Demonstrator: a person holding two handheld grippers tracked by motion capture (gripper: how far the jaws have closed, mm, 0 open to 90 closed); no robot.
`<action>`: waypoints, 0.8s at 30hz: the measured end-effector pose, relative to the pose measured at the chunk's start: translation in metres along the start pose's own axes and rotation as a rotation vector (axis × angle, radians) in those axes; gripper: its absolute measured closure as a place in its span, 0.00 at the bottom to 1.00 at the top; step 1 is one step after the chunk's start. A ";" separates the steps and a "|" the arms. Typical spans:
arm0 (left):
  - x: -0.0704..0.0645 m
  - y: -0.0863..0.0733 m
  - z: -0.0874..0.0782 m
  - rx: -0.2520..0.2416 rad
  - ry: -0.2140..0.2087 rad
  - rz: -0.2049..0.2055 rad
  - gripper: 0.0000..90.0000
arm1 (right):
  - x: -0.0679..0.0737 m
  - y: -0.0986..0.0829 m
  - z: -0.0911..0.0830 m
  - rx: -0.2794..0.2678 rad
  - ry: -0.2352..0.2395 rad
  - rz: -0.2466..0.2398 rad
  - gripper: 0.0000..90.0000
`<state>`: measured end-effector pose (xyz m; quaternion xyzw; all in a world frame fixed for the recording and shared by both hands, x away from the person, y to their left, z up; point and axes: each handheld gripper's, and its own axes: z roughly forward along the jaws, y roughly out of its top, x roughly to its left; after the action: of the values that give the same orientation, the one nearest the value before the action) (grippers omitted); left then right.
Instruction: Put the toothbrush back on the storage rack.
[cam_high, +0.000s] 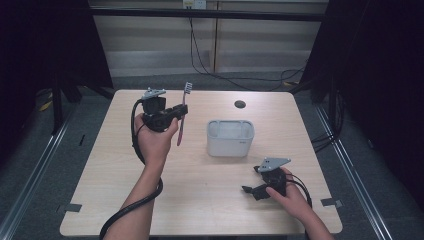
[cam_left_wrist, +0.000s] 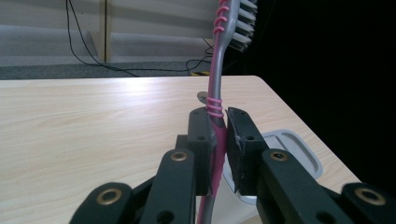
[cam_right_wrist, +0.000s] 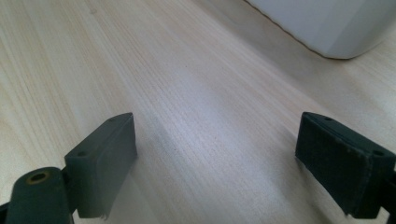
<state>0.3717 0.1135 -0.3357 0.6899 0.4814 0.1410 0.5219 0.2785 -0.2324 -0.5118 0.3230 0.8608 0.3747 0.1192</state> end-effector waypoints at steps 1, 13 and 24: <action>-0.001 0.000 0.001 -0.006 0.000 0.002 0.89 | 0.000 0.000 0.000 0.000 0.000 0.000 0.13; -0.007 0.006 0.007 -0.026 0.007 0.015 0.89 | 0.000 0.000 0.000 -0.002 -0.001 -0.003 0.13; -0.014 0.011 0.013 -0.058 -0.001 0.021 0.89 | 0.000 0.000 0.000 -0.002 -0.001 -0.003 0.13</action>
<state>0.3796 0.0942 -0.3272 0.6795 0.4695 0.1603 0.5404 0.2787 -0.2325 -0.5119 0.3216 0.8609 0.3755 0.1204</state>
